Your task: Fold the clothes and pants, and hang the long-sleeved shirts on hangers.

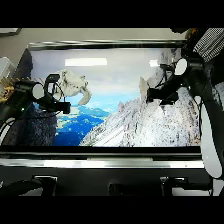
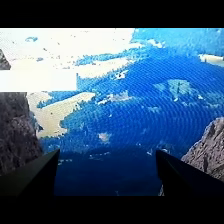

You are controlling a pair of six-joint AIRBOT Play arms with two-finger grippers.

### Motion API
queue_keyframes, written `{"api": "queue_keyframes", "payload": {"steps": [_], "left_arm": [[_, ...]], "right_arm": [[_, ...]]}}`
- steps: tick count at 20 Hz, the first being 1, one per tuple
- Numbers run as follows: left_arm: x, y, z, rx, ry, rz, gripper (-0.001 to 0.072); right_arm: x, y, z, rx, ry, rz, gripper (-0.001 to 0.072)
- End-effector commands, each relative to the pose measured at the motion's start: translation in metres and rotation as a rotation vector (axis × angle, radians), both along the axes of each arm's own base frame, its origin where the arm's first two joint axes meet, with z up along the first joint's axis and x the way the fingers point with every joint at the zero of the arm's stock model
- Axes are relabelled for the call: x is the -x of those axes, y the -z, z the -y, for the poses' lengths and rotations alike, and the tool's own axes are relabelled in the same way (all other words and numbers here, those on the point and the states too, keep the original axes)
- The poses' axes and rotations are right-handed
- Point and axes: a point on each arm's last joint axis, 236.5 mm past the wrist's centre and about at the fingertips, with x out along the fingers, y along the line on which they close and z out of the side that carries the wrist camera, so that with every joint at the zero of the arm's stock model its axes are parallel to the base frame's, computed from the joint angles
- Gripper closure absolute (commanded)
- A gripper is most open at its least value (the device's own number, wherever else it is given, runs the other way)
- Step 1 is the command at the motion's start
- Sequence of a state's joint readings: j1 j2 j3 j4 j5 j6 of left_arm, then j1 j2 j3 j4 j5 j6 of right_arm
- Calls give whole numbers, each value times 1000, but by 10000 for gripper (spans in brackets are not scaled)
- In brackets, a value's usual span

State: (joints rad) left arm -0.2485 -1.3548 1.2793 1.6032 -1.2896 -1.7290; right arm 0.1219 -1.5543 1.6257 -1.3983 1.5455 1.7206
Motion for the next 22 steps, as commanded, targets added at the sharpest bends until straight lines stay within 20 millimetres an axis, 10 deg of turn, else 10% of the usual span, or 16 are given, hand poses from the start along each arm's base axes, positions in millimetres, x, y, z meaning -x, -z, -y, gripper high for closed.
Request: {"api": "queue_keyframes", "payload": {"steps": [1, 22], "left_arm": [[0, 0, 0, 0, 0, 0, -11], [0, 2, 0, -1, 0, -3, -11]], "right_arm": [[0, 0, 0, 0, -1, -1, 36], [-15, -2, -2, -9, 11, 64, 36]]}}
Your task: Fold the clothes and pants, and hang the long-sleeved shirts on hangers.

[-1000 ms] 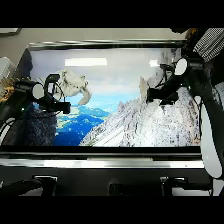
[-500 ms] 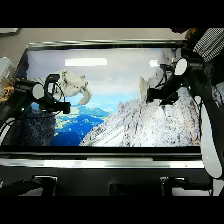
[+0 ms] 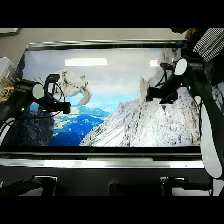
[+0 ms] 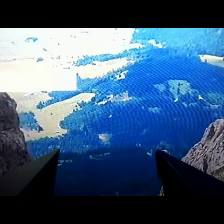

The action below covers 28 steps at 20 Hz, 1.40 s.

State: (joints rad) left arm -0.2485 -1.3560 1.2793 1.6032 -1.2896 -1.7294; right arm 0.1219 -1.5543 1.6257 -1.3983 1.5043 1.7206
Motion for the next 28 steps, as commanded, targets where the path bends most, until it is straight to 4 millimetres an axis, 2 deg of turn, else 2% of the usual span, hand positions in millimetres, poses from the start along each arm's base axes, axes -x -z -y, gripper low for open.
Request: {"api": "queue_keyframes", "payload": {"steps": [1, 28], "left_arm": [[0, 2, 0, -1, 1, -4, -11], [0, 12, 0, -9, 1, -32, -11]], "right_arm": [[-6, 0, -1, -3, 4, 24, 36], [-8, -1, -1, -6, 6, 36, 38]]}}
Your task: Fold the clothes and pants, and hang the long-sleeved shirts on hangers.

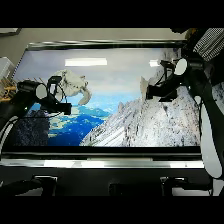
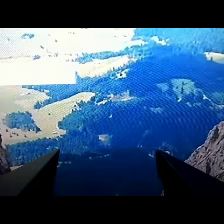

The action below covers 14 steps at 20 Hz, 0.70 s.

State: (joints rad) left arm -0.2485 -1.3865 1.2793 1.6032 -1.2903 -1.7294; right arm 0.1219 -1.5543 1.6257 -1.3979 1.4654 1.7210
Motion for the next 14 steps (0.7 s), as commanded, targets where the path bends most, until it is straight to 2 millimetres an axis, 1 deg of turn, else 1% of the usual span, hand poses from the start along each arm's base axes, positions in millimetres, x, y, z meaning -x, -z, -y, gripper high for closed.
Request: {"api": "queue_keyframes", "payload": {"steps": [1, 3, 4, 5, 6, 7, 8, 9, 10, 11, 12, 13, 14], "left_arm": [[0, 0, 0, -1, 1, -2, -11], [-1, 0, -1, -4, -1, 4, -12], [-6, -1, -1, 5, -27, 22, -13], [-15, -3, -6, 3, -71, 57, -13], [-32, -12, -12, 14, -119, 121, -13], [-55, -25, -16, 50, -171, 201, -13], [-83, -41, -18, 97, -211, 283, -13], [-107, -51, -19, 135, -239, 330, -13], [-132, -54, -21, 159, -260, 348, -13], [-151, -49, -22, 166, -273, 339, -13], [-168, -34, -22, 156, -268, 309, -13], [-180, -13, -22, 141, -259, 267, -13], [-188, 11, -21, 123, -248, 215, -13]], "right_arm": [[1, 0, -1, -1, -1, -3, 38], [1, 0, -1, -2, -1, -2, 38], [1, 0, -1, -2, -2, -2, 38], [1, 0, -1, -1, -2, -3, 37], [2, 0, -1, -1, -3, -7, 37], [3, 1, 0, 1, -13, -12, 37], [6, 1, 0, 5, -25, -20, 37], [8, 1, 0, 9, -43, -28, 37], [11, 2, 1, 11, -50, -38, 37], [12, 2, 1, 13, -51, -43, 37], [13, 2, 1, 13, -52, -45, 37], [13, 2, 1, 13, -51, -45, 37], [12, 2, 1, 13, -51, -44, 37]]}}
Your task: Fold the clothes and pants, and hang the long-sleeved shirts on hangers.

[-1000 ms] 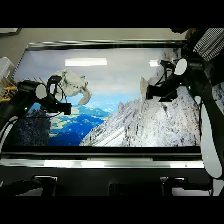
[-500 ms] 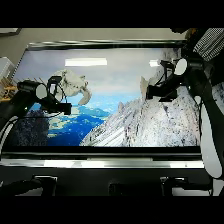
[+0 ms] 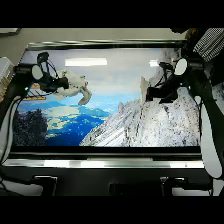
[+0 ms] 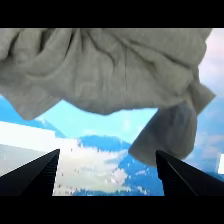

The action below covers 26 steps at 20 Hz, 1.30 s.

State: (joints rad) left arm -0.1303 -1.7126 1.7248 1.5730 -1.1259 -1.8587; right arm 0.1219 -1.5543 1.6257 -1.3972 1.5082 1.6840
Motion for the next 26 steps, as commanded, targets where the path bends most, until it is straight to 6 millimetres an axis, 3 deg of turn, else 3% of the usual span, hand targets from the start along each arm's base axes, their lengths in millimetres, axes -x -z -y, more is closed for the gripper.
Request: {"api": "queue_keyframes", "payload": {"steps": [1, 3, 5, 9, 10, 11, 12, 14, 16, 18, 22, 24, 26], "left_arm": [[-40, 60, -3, -6, -2, -103, -13], [-45, 100, -7, -24, -7, -165, -13], [-40, 125, -8, -28, -19, -214, -13], [-46, 133, -2, -31, -8, -192, -5], [-46, 133, 1, -31, -2, -191, 156], [-43, 133, 7, -35, 23, -202, 442], [-37, 133, 14, -35, 57, -220, 651], [-19, 125, 23, -41, 97, -281, 684], [1, 105, 34, -36, 137, -330, 686], [18, 69, 67, 21, 207, -326, 686], [61, -3, 181, 206, 379, -256, 686], [98, -14, 242, 277, 455, -288, 686], [133, -2, 285, 279, 496, -334, 687]], "right_arm": [[2, 0, 0, 3, -8, -9, 37], [2, 0, 0, 3, -7, -8, 37], [2, 0, 0, 3, -7, -8, 37], [2, 0, 0, 3, -7, -7, 37], [2, 0, 0, 2, -7, -8, 37], [3, 0, 0, 1, -7, -11, 37], [3, 0, 0, 1, -8, -12, 37], [6, 1, 0, 3, -9, -23, 38], [14, -2, 1, 7, -16, -48, 38], [22, -14, 4, 13, -23, -41, 38], [37, -60, 25, 84, -21, 63, 44], [50, -87, 39, 129, -9, 119, 45], [65, -112, 51, 166, 7, 172, 45]]}}
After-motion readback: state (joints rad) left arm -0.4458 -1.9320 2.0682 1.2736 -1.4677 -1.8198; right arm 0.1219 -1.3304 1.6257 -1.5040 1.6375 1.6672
